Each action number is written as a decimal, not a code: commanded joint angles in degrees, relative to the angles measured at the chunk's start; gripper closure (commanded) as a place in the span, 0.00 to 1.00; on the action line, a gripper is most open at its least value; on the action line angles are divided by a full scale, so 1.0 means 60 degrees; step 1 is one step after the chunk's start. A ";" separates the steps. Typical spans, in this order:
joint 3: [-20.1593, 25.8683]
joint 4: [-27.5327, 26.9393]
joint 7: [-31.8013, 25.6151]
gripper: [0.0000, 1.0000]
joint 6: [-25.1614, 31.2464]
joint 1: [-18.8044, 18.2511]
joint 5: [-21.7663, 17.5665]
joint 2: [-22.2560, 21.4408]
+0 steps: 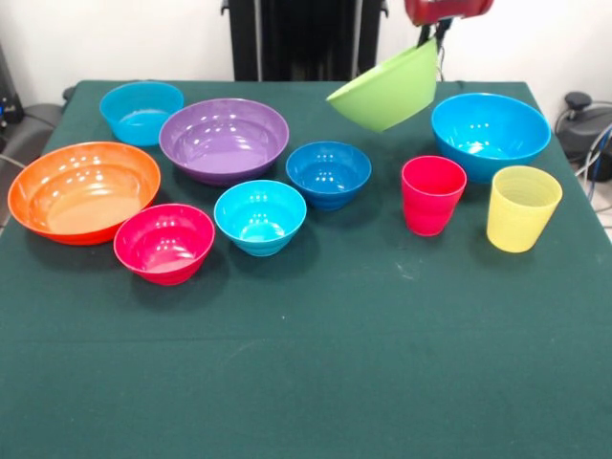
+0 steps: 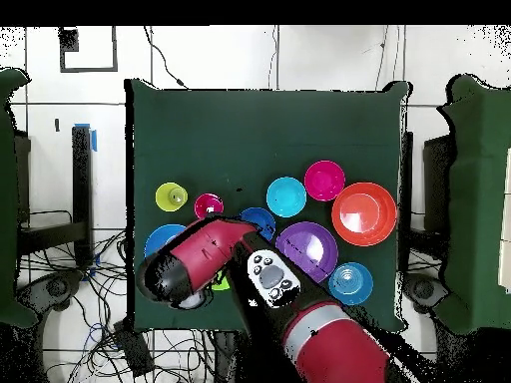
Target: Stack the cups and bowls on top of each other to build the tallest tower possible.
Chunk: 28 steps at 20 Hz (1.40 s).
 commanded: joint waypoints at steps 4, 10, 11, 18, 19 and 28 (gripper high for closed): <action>0.0206 0.0459 -0.0244 1.00 0.0427 0.1013 0.0380 -0.0702; -0.0150 0.0506 -0.0551 1.00 0.0096 0.0774 0.0127 -0.0576; -0.0208 0.0501 -0.0608 1.00 0.0043 0.0698 0.0047 -0.0520; -0.0251 0.0474 -0.0619 1.00 -0.0027 0.0628 -0.0111 -0.0438; -0.0256 0.0464 -0.0603 1.00 -0.0036 0.0638 -0.0138 -0.0425; -0.0485 0.0338 -0.0618 1.00 0.0118 0.0862 -0.0679 -0.0591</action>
